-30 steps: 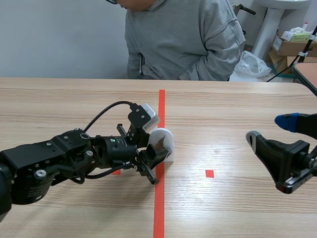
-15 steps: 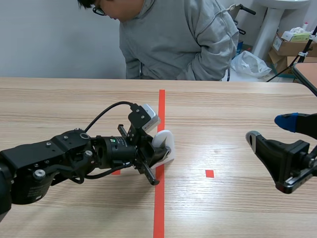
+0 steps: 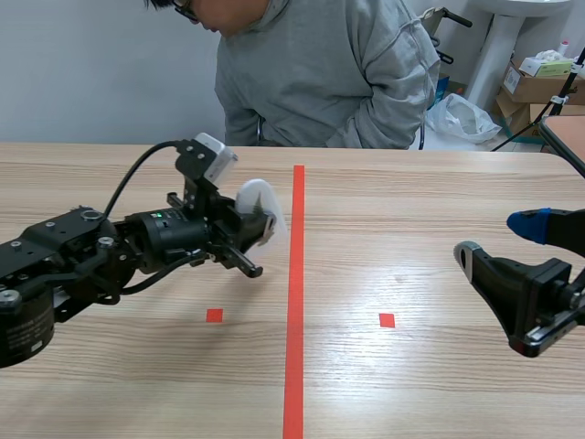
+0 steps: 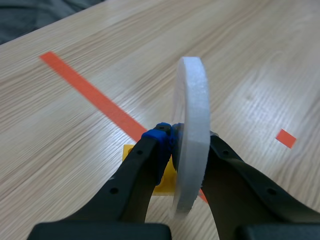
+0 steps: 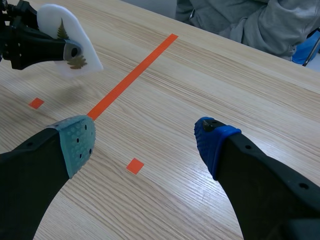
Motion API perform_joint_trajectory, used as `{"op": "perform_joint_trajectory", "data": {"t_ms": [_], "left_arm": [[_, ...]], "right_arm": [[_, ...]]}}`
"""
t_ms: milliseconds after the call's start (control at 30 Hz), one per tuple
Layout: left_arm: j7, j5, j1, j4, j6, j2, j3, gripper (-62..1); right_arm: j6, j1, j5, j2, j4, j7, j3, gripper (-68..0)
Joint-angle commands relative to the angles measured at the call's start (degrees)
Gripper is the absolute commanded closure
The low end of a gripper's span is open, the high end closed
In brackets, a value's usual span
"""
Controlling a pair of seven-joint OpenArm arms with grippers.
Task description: Do the leaf sorting experiment
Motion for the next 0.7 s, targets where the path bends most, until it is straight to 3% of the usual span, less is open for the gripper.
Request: {"op": "perform_joint_trajectory", "data": {"t_ms": [0,67,233,467,667], "left_arm": [[-0.39,-0.42,-0.15,0.44,0.39,-0.48,-2.38,-3.6],[-0.39,-0.42,-0.13,0.44,0.87,-1.03,-5.57,-3.6],[0.0,-0.39,-0.17,0.26,5.73,-3.23,-10.71,-3.6],[-0.63,-0.42,-1.11,-2.78,11.72,-6.69,-14.62,-3.6],[-1.03,-0.61,-6.75,-9.84,13.84,-7.96,-15.17,-3.6]], "right_arm": [[-0.17,0.83,0.68,0.24,0.46,0.85,0.22,-41.1],[-0.17,0.83,0.68,0.22,0.46,0.85,0.22,-41.1],[-0.2,0.83,0.68,0.07,0.46,0.85,0.24,-41.1],[-0.2,1.01,0.68,-0.04,0.46,0.83,0.24,-41.1],[-0.2,1.81,0.68,-0.04,0.46,0.83,0.24,-41.1]]}}
